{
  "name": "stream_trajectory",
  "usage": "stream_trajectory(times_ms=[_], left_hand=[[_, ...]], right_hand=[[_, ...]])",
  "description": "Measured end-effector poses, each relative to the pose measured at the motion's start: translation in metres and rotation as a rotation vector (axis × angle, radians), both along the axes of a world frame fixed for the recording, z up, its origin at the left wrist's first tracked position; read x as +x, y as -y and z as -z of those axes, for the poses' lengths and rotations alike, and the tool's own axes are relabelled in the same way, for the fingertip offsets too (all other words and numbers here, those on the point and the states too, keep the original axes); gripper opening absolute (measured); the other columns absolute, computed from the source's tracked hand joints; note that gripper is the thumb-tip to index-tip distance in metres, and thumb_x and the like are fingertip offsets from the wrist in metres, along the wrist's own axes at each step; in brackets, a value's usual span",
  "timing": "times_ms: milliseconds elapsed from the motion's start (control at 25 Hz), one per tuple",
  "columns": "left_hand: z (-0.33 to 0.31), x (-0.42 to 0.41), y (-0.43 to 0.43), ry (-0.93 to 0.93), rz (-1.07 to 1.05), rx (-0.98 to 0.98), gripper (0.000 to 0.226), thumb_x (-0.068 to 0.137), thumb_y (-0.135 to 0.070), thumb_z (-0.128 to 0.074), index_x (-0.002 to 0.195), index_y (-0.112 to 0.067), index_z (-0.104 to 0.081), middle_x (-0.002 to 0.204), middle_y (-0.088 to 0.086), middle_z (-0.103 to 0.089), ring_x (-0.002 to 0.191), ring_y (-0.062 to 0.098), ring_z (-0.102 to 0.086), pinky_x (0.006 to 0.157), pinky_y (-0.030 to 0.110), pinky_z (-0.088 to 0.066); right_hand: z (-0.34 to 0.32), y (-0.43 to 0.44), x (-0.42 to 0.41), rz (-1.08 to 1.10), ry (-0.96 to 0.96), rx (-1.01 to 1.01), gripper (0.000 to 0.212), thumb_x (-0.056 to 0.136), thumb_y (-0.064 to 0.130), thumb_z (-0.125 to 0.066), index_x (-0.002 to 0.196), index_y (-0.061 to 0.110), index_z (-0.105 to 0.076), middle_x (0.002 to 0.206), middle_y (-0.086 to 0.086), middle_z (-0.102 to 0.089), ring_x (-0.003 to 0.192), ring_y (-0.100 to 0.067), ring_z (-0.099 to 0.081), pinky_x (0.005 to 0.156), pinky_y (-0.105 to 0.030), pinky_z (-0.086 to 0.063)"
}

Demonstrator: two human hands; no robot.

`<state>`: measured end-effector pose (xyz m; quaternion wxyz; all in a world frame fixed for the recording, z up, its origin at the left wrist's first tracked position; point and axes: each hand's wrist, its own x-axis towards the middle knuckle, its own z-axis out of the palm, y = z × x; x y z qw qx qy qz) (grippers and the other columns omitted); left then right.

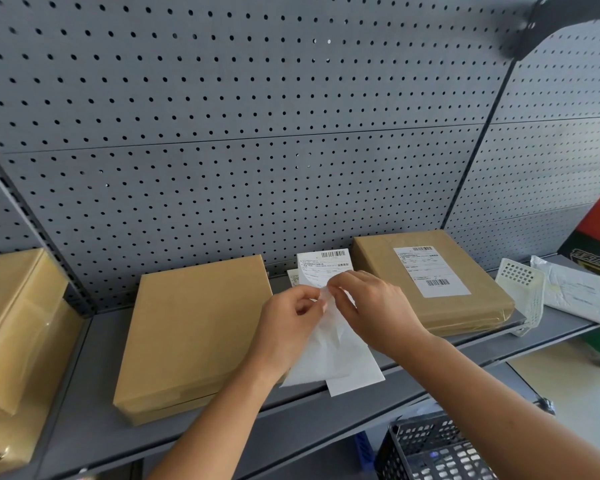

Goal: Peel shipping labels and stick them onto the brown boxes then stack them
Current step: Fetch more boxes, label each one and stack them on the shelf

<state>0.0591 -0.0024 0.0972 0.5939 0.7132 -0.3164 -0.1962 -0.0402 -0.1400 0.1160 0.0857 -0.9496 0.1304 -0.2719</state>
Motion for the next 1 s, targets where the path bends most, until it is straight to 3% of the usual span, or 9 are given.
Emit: stream_trajectory(times_ms=[80, 200, 440, 600, 680, 720, 800, 920, 1000], left_hand=[[0.001, 0.003, 0.001, -0.008, -0.017, 0.015, 0.011, 0.097, -0.020, -0.067, 0.098, -0.021, -0.078, 0.084, -0.002, -0.080, 0.078, 0.015, -0.071, 0.073, 0.027, -0.052], [0.001, 0.007, 0.001, -0.036, -0.016, 0.010, 0.013, 0.098, -0.019, -0.064, 0.098, -0.021, -0.077, 0.085, 0.001, -0.080, 0.084, 0.024, -0.072, 0.077, 0.040, -0.055], [0.003, 0.010, 0.000, -0.021, -0.016, 0.034, 0.015, 0.098, -0.019, -0.065, 0.101, -0.033, -0.069, 0.084, 0.006, -0.076, 0.073, 0.009, -0.064, 0.070, 0.026, -0.050], [0.007, 0.015, -0.001, -0.027, 0.015, 0.108, 0.006, 0.098, -0.016, -0.062, 0.097, -0.012, -0.066, 0.068, 0.012, -0.068, 0.052, 0.005, -0.052, 0.056, 0.016, -0.042], [0.007, 0.017, 0.002, -0.082, 0.044, 0.132, 0.008, 0.096, -0.017, -0.062, 0.095, -0.010, -0.067, 0.076, 0.014, -0.071, 0.059, 0.010, -0.056, 0.067, 0.025, -0.052], [0.006, 0.019, 0.005, -0.139, 0.054, 0.120, 0.011, 0.095, -0.020, -0.064, 0.096, -0.010, -0.068, 0.083, 0.013, -0.073, 0.070, 0.014, -0.062, 0.080, 0.035, -0.059], [-0.002, 0.020, 0.010, -0.271, 0.068, 0.059, 0.023, 0.094, -0.032, -0.067, 0.098, -0.009, -0.070, 0.093, 0.008, -0.072, 0.089, 0.020, -0.068, 0.097, 0.043, -0.058], [-0.016, 0.022, 0.019, -0.296, 0.071, 0.031, 0.032, 0.096, -0.041, -0.067, 0.105, -0.010, -0.072, 0.099, 0.006, -0.077, 0.098, 0.026, -0.072, 0.098, 0.044, -0.058], [-0.022, 0.020, 0.025, -0.278, 0.052, -0.009, 0.023, 0.097, -0.036, -0.068, 0.105, -0.015, -0.075, 0.101, 0.007, -0.080, 0.100, 0.029, -0.073, 0.093, 0.045, -0.057]], right_hand=[[-0.001, 0.000, 0.002, -0.006, -0.007, 0.102, 0.013, 0.098, 0.027, -0.053, 0.098, 0.024, -0.065, 0.094, 0.011, -0.071, 0.079, -0.015, -0.065, 0.059, -0.036, -0.053], [-0.003, 0.001, 0.003, -0.059, -0.037, 0.181, 0.017, 0.097, 0.043, -0.055, 0.101, 0.031, -0.066, 0.100, 0.018, -0.069, 0.087, -0.002, -0.063, 0.066, -0.027, -0.052], [-0.005, 0.016, 0.010, 0.030, 0.010, 0.316, 0.007, 0.095, 0.029, -0.059, 0.095, 0.027, -0.066, 0.089, 0.017, -0.069, 0.084, -0.008, -0.065, 0.072, -0.037, -0.057], [-0.019, 0.026, 0.013, 0.119, 0.098, 0.399, 0.007, 0.099, 0.030, -0.053, 0.097, 0.025, -0.058, 0.080, 0.008, -0.068, 0.079, -0.023, -0.065, 0.072, -0.046, -0.056], [-0.025, 0.024, 0.012, 0.098, 0.111, 0.358, 0.007, 0.100, 0.028, -0.050, 0.097, 0.024, -0.055, 0.070, 0.004, -0.062, 0.069, -0.027, -0.060, 0.065, -0.045, -0.053], [-0.028, 0.021, 0.011, 0.082, 0.101, 0.332, 0.007, 0.101, 0.026, -0.050, 0.097, 0.022, -0.054, 0.064, 0.007, -0.057, 0.062, -0.025, -0.055, 0.060, -0.041, -0.050], [-0.031, 0.014, 0.008, 0.042, 0.074, 0.279, 0.006, 0.101, 0.024, -0.050, 0.099, 0.021, -0.054, 0.058, 0.013, -0.046, 0.054, -0.017, -0.045, 0.054, -0.034, -0.040], [-0.035, 0.007, 0.003, -0.019, 0.058, 0.251, 0.004, 0.101, 0.025, -0.051, 0.099, 0.024, -0.054, 0.056, 0.015, -0.044, 0.052, -0.007, -0.044, 0.052, -0.032, -0.038], [-0.037, 0.004, 0.000, -0.051, 0.058, 0.310, 0.008, 0.101, 0.033, -0.049, 0.101, 0.027, -0.056, 0.067, 0.015, -0.057, 0.064, -0.007, -0.057, 0.060, -0.037, -0.050]])
